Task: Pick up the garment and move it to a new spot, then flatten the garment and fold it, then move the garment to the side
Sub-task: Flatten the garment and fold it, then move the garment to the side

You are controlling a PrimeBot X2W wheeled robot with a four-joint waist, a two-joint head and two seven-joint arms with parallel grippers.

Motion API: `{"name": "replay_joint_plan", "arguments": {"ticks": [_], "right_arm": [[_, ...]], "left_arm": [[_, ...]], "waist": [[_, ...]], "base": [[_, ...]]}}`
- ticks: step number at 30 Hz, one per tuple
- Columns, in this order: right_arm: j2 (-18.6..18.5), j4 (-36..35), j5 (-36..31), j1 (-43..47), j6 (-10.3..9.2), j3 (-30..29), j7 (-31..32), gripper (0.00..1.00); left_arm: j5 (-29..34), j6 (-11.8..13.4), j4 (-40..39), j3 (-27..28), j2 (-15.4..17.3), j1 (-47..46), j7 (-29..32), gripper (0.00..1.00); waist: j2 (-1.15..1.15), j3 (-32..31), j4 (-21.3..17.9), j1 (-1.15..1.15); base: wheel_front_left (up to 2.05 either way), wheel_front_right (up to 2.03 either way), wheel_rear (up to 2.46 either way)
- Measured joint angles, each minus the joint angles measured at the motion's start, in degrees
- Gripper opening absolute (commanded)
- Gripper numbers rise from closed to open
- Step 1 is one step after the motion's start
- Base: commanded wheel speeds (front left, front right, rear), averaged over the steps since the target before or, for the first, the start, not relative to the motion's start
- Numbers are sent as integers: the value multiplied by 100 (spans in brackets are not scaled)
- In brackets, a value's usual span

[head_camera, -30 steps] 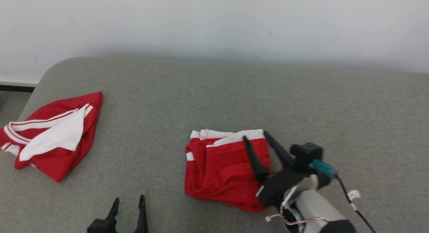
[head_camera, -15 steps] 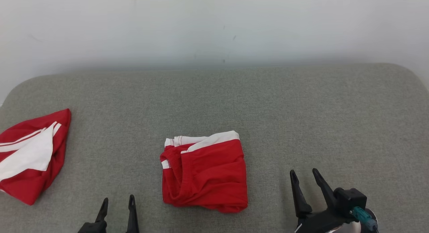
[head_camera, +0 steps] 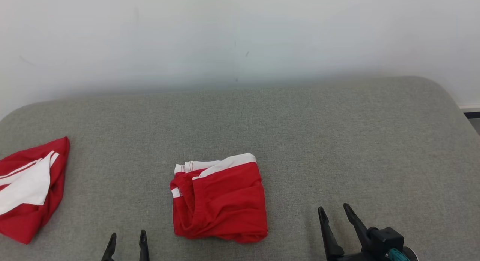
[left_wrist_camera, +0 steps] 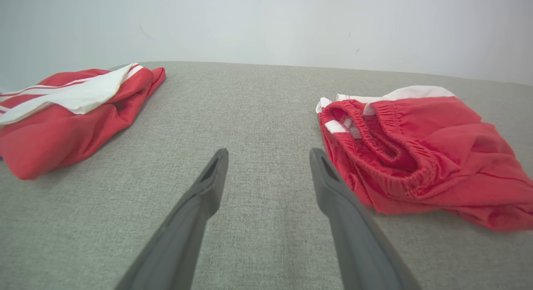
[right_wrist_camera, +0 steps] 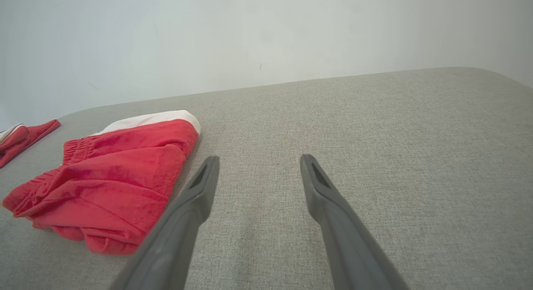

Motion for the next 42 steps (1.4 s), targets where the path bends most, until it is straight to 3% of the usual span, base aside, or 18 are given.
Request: {"name": "replay_joint_plan", "arguments": {"ticks": [23,33,42], "right_arm": [[1,79,37,94,0,41,0,100],[3,636,595,-192,0,802,1,100],[4,1222,847,-1033,0,1050,0,100]], "left_arm": [[162,-97,-147,155,0,358,0,100],[122,-109,-153,-98,-2,353,0,100],[92,-89,-130,-299,1,299,0,100]], "waist": [[-1,-244,36,0],[0,-129,257,0],[0,62,587,0]], "base": [[0,0,0],[0,0,0],[0,0,0]]}}
